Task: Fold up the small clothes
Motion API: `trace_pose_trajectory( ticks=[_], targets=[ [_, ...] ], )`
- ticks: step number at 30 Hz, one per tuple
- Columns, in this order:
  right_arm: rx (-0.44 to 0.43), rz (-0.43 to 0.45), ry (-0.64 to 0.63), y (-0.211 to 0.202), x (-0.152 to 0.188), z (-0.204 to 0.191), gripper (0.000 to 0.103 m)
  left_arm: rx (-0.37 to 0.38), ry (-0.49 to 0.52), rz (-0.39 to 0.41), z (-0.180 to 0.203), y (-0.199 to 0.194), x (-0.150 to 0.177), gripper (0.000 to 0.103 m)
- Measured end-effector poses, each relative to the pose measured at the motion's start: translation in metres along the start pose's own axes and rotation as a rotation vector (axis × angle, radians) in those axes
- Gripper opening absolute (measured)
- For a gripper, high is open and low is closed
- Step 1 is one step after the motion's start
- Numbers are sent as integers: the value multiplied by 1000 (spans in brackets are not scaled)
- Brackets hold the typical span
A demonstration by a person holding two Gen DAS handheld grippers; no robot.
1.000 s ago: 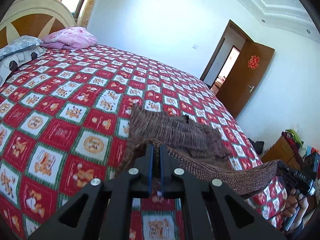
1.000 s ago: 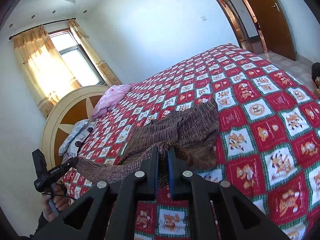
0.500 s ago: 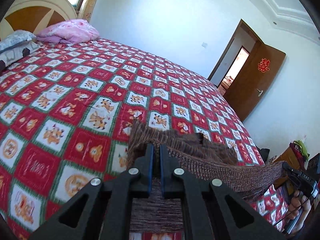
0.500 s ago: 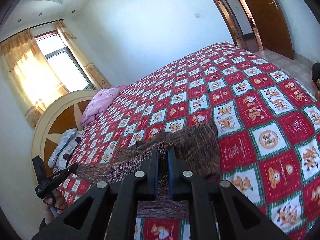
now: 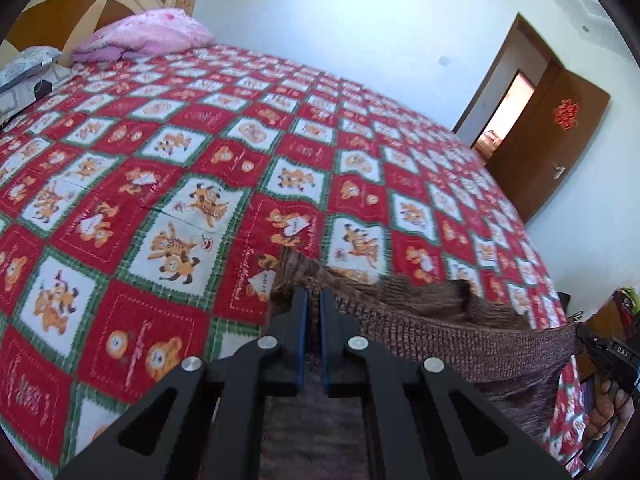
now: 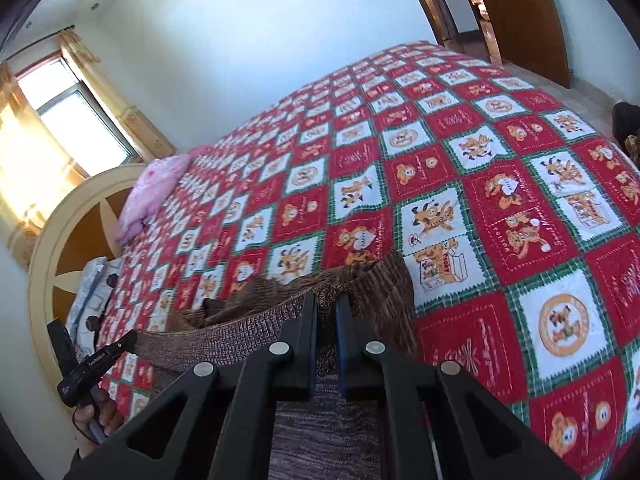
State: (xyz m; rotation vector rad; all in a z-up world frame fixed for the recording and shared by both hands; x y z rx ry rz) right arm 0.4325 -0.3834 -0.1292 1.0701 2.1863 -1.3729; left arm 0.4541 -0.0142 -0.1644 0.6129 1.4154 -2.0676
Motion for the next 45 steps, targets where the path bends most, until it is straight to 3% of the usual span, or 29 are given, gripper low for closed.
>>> trace_pose_trajectory(
  ticks=[3, 5, 7, 8, 10, 12, 17, 20, 23, 26, 28, 31, 34, 40, 45],
  targets=[
    [13, -34, -13, 35, -8, 6, 9, -44, -22, -34, -9, 26, 1, 7],
    [62, -32, -2, 55, -14, 16, 18, -118, -57, -49, -23, 42, 1, 8],
    [111, 9, 31, 62, -23, 30, 55, -138, -132, -98, -40, 56, 5, 9],
    [121, 39, 48, 61, -26, 37, 57, -129, -172, -117, -47, 57, 8, 9],
    [105, 51, 63, 57, -22, 41, 57, -99, -211, -119, -57, 51, 13, 9],
    [87, 17, 21, 48, -5, 33, 57, -101, -171, -102, -59, 36, 20, 10],
    [-51, -132, -204, 41, 50, -32, 57, -175, 125, -83, -28, 7, 51, 52],
    [-183, -247, -286, 54, 77, -77, 57, -147, 243, -93, 5, 3, 62, 61],
    [-192, -301, -330, 76, 89, -101, 57, -160, 333, -127, 29, 14, 65, 73],
    [-111, -376, -348, 112, 92, -107, 57, -255, 391, -113, 35, 35, 55, 77],
    [-52, -289, -358, 121, 67, -110, 57, -292, 341, -74, 27, 37, 35, 77],
    [-53, -154, -291, 119, 26, -108, 58, -355, 206, -20, -3, 33, 5, 79],
    [11, -72, -257, 113, 6, -97, 60, -352, 73, -48, -38, 28, 1, 79],
    [40, -85, -278, 82, 37, -69, 60, -345, 94, -84, -61, 3, 40, 79],
    [146, -76, -292, 35, 74, -23, 60, -284, 146, -106, -53, -15, 73, 79]
  ],
)
Point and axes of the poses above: each gripper's, at about its wrist camera, not at the fingertips, and y roughly the way its jaws point, z to its right, x to its underside, the point moved 8 cm from there along y, roughly the way its jaws point, and after that the axes turned 2 degrees about z, right-handed, at the moved point
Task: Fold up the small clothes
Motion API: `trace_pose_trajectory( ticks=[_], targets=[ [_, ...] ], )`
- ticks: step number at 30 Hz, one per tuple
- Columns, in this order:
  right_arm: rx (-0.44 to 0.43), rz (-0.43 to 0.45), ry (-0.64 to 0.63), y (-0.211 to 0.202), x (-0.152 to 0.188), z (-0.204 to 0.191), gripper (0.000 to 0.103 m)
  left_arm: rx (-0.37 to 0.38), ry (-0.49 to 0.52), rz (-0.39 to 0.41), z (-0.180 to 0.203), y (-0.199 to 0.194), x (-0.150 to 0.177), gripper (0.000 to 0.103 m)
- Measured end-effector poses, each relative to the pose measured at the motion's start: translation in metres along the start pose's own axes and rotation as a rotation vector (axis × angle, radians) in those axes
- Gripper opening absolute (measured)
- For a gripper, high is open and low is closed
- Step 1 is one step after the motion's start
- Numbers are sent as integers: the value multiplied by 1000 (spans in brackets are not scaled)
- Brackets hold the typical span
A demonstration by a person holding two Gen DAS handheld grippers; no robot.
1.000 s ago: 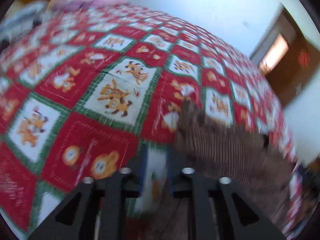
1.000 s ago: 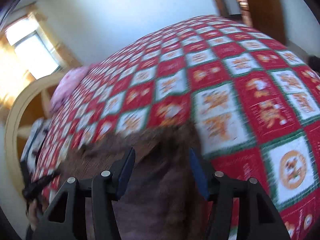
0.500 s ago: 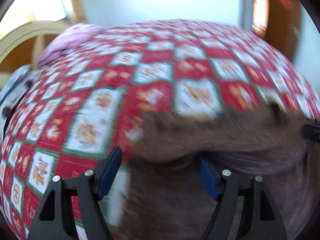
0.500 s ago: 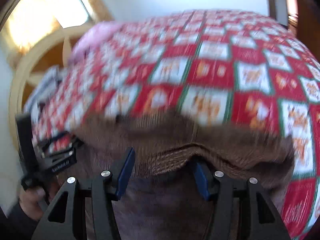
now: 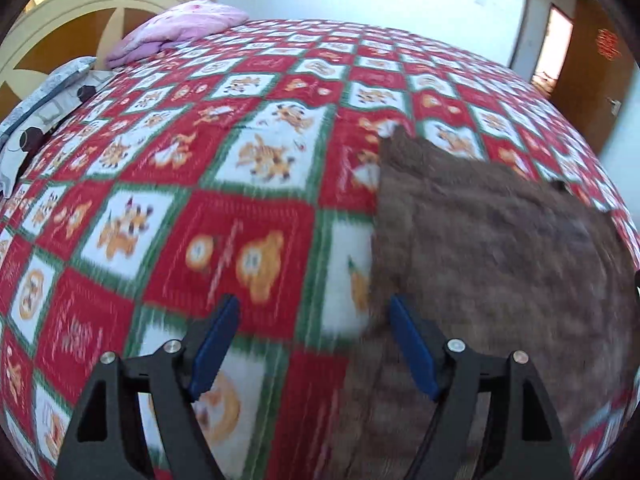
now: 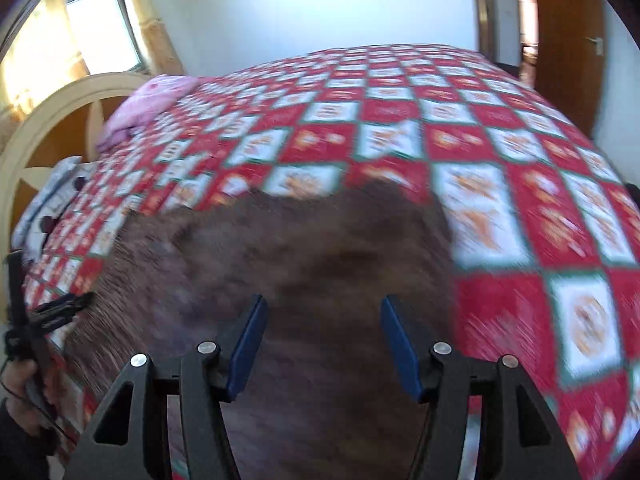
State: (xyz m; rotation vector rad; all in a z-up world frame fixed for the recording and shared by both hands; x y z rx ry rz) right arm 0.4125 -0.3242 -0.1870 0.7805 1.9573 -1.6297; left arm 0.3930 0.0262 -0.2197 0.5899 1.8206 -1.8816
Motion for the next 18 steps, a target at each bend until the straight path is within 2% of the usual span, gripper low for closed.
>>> trace_pose_trajectory(
  ticks=[3, 6, 7, 8, 11, 12, 13, 15, 17, 18],
  targets=[
    [47, -17, 67, -17, 28, 34, 60, 33, 49, 12, 7, -10, 14, 70],
    [2, -63, 115, -19, 48, 42, 57, 65, 81, 29, 16, -16, 18, 44],
    [-10, -69, 118, -20, 52, 40, 56, 75, 93, 28, 20, -18, 20, 31],
    [-13, -74, 111, -23, 56, 37, 56, 81, 101, 25, 23, -19, 22, 26],
    [8, -83, 81, -24, 67, 28, 54, 68, 104, 33, 24, -21, 27, 26],
    [37, -82, 68, -22, 70, 29, 43, 67, 104, 37, 24, -21, 28, 27],
    [47, -83, 66, -19, 73, 31, 29, 60, 107, 43, 22, -20, 29, 30],
    [6, -73, 88, -19, 75, 30, 10, 73, 101, 51, 20, -20, 30, 29],
    [3, -62, 75, -26, 74, 26, 9, 101, 119, 52, 22, -24, 33, 6],
    [8, -45, 55, -33, 74, 23, 9, 108, 135, 58, 24, -27, 34, 5]
  ],
)
Point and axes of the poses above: each gripper's, at about its wrist camera, not at the fingertips, and y roughly the way its jaws point, z to its right, x to its underside, the point moved 8 cm from there along y, roughly the way its jaws point, and after that the axes turned 2 degrees about z, right-handed, at the moved point
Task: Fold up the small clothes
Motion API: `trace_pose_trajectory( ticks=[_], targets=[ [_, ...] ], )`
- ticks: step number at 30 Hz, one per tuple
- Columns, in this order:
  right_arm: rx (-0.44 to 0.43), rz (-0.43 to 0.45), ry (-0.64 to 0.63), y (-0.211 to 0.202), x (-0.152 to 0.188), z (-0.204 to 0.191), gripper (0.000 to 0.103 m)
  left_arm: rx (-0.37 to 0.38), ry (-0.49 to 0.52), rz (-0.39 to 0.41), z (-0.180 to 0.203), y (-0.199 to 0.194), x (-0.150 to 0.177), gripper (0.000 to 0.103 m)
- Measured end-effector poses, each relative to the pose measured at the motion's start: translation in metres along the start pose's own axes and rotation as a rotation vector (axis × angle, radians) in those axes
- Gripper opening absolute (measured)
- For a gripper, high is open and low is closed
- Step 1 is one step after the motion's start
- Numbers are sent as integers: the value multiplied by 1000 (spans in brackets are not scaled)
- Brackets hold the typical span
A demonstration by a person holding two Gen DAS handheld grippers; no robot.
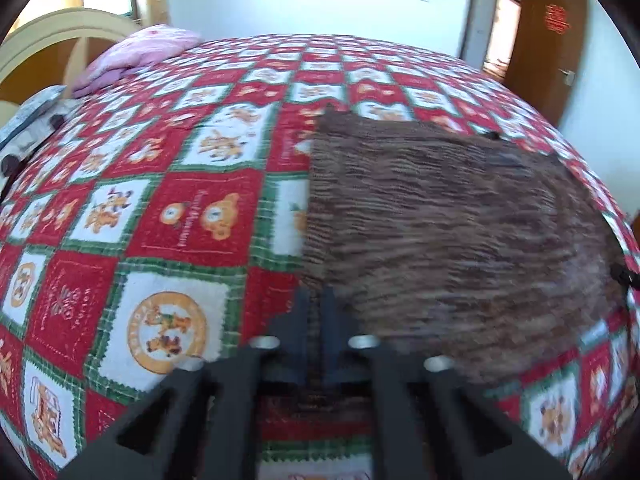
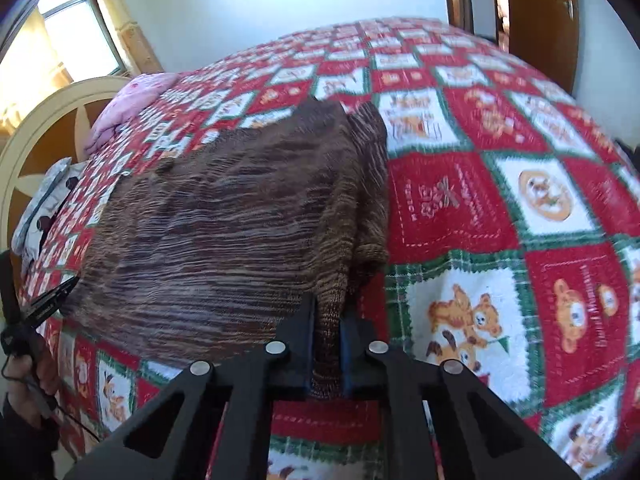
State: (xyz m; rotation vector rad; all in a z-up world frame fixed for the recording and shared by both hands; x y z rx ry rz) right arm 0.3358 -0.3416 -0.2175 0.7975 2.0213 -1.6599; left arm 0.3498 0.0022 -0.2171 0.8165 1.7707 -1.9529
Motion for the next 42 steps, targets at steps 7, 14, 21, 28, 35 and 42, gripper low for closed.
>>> trace_pose_trajectory(
  ticks=[7, 14, 21, 28, 35, 42],
  targets=[
    [12, 12, -8, -25, 19, 6, 8, -6, 23, 4, -5, -14, 18, 4],
    [58, 33, 25, -22, 17, 17, 19, -24, 53, 15, -2, -20, 21, 5],
    [-13, 115, -90, -37, -14, -48, 52, -96, -21, 95, -18, -35, 1, 18],
    [-53, 5, -260, 23, 3, -137, 52, -154, 26, 45, -8, -7, 4, 46],
    [6, -59, -353, 17, 65, -150, 52, -168, 110, 79, -4, -25, 36, 47],
    [-83, -28, -336, 4, 36, -171, 52, -132, 42, 74, -11, -35, 36, 56]
  ],
)
Point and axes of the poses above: each gripper's, at about its wrist camera, not at the fingertips, and y roughly the way its jaws point, z to its right, x to its underside, the point moved 8 cm from there along y, roughly the way its jaws point, and after that the axes turned 2 degrees about z, right-handed, at the moved point
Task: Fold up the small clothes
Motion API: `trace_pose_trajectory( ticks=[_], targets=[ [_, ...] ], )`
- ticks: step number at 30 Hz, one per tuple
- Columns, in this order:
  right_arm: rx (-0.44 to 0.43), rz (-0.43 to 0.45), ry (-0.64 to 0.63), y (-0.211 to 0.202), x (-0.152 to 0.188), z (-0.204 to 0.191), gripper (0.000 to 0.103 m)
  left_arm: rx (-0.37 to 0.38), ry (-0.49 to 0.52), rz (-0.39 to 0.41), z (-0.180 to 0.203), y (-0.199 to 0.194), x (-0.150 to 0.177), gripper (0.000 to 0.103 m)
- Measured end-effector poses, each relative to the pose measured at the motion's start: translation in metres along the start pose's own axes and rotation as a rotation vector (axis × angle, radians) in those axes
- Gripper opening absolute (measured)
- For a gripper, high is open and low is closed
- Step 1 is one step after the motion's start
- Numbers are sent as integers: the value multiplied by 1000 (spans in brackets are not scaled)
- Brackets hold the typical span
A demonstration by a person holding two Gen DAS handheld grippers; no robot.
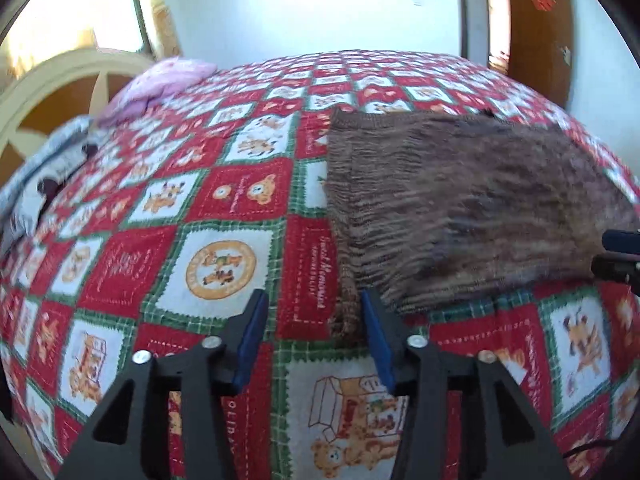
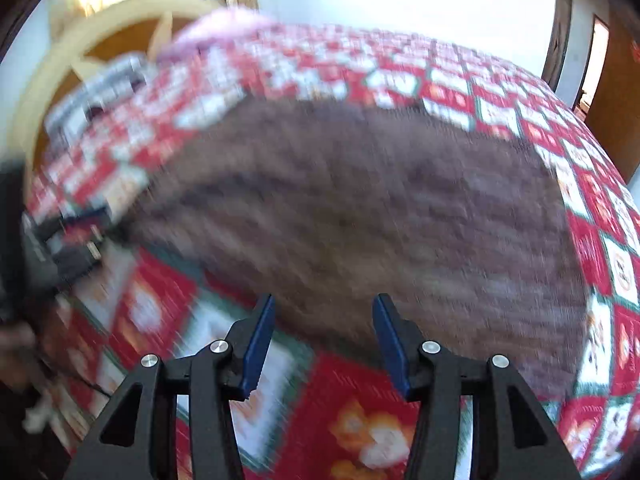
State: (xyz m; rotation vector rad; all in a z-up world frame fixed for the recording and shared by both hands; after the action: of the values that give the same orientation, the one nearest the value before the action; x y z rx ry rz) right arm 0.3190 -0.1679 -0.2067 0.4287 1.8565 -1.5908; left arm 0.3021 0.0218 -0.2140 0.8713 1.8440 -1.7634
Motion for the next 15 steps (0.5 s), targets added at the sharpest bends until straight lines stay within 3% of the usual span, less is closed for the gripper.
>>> trace_pose_trajectory(
  ticks=[4, 7, 9, 15],
  targets=[
    [-31, 52, -18, 18, -35, -24, 52, 16, -96, -16, -12, 2, -1, 66],
    [-81, 10, -2, 46, -45, -38, 52, 25, -90, -29, -12, 2, 5, 69],
    [-180, -113, 69, 69, -30, -46, 48, 32, -84, -31, -13, 0, 11, 70],
    [-174, -155, -25, 51, 6, -61, 47, 60, -100, -56, -23, -3, 24, 72]
  ],
)
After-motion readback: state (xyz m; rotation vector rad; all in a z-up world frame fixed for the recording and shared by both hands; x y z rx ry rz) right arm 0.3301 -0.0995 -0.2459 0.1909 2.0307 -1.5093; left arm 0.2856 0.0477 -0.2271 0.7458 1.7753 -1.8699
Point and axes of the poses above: each gripper's, at about its wrist camera, not at the fingertips, and y roughly the way its jaws point, z to its right, x to its underside, the point moved 8 cm from there along y, roughly the way its jaws point, and after that the axes turned 2 degrees about z, right-handed, at the moved point
